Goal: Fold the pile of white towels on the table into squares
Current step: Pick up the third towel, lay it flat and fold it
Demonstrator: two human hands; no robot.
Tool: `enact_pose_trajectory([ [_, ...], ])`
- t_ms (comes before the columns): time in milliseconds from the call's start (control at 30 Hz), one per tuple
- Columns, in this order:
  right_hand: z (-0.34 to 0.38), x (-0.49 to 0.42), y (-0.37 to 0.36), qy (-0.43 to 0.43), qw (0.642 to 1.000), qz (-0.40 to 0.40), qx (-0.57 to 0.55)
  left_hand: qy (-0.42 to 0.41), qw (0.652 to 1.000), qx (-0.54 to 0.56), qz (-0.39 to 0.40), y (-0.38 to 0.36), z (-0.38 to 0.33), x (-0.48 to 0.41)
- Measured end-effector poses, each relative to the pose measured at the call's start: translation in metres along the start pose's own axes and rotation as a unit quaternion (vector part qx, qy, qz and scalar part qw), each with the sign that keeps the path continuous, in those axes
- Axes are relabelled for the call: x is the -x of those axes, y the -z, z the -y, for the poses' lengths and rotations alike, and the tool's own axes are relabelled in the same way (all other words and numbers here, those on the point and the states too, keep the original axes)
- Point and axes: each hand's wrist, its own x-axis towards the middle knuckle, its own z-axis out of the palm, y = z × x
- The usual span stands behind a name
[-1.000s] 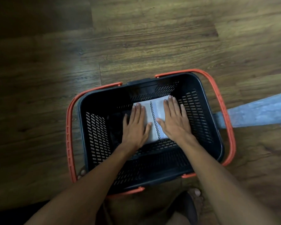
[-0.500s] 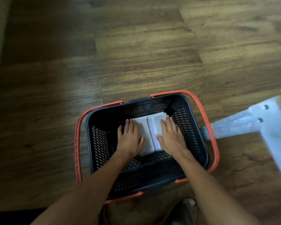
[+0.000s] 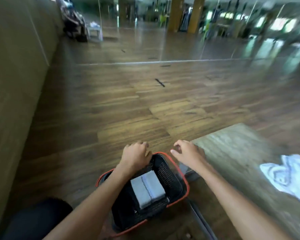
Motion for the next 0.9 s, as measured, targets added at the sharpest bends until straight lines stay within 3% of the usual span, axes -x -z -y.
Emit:
enact_pose_trajectory([
  [300,-0.043,0.112,0.113,-0.103,0.99,-0.093,-0.022,-0.122,0.992,0.019,-0.031,0.098,-0.108,0.007],
  [633,-0.136,0.247,0.151,-0.284,0.948,-0.141,-0.033,-0.294,0.954,0.052,0.021,0.105,-0.25,0.036],
  [900,-0.19,0.338,0.166,-0.392,0.901,-0.186,-0.009,-0.39,0.918,0.068,0.018,0.087,-0.349,0.06],
])
